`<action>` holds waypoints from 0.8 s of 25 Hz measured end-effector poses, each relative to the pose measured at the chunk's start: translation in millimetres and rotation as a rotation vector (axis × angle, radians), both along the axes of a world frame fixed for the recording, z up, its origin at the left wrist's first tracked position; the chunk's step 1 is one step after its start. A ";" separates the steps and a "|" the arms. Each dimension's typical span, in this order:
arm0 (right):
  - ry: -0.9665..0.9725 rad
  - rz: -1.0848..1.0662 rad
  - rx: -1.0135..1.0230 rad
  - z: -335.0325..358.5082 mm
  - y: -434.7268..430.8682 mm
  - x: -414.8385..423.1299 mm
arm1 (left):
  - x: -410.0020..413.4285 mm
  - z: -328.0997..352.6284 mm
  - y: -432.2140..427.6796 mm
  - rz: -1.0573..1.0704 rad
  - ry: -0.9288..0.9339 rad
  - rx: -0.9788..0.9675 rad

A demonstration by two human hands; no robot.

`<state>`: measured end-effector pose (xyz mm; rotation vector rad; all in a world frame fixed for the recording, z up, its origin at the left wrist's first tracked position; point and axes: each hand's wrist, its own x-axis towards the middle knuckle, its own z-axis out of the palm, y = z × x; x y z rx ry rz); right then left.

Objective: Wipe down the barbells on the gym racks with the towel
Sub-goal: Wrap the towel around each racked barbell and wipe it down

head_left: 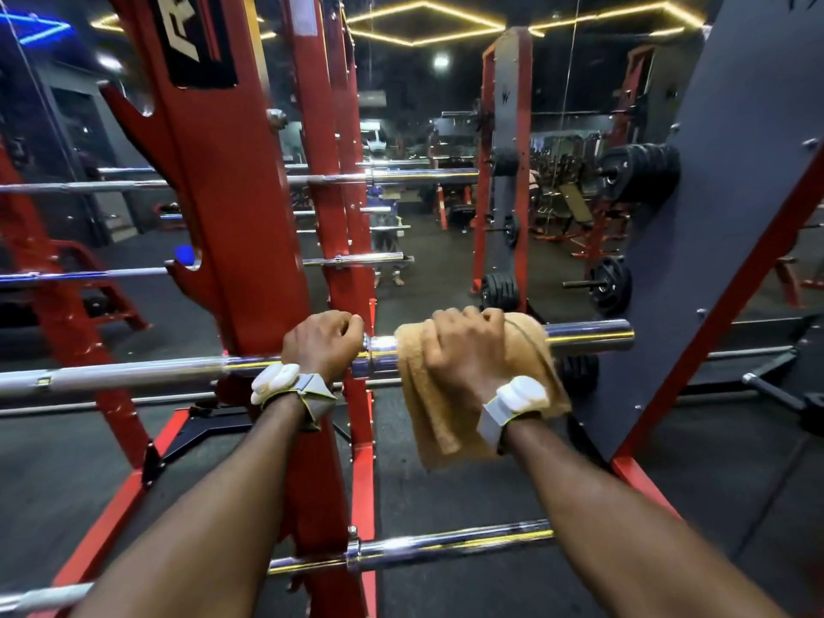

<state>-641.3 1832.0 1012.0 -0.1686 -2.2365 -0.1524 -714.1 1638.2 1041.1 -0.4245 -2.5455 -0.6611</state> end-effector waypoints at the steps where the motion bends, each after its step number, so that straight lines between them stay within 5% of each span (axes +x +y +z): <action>1: 0.023 0.006 -0.023 -2.5 -23.8 -7.2 | -1.9 -0.4 0.7 -0.011 0.010 0.022; 4: 0.016 0.110 -0.014 -1.8 -65.7 -18.8 | -6.4 1.6 0.0 -0.050 -0.015 0.171; 11: -0.139 0.232 0.193 8.4 -0.7 -7.1 | -17.4 3.9 3.1 -0.172 -0.087 0.254; 20: -0.312 0.150 0.019 16.2 143.2 40.7 | 12.1 25.9 121.2 -0.593 0.033 0.218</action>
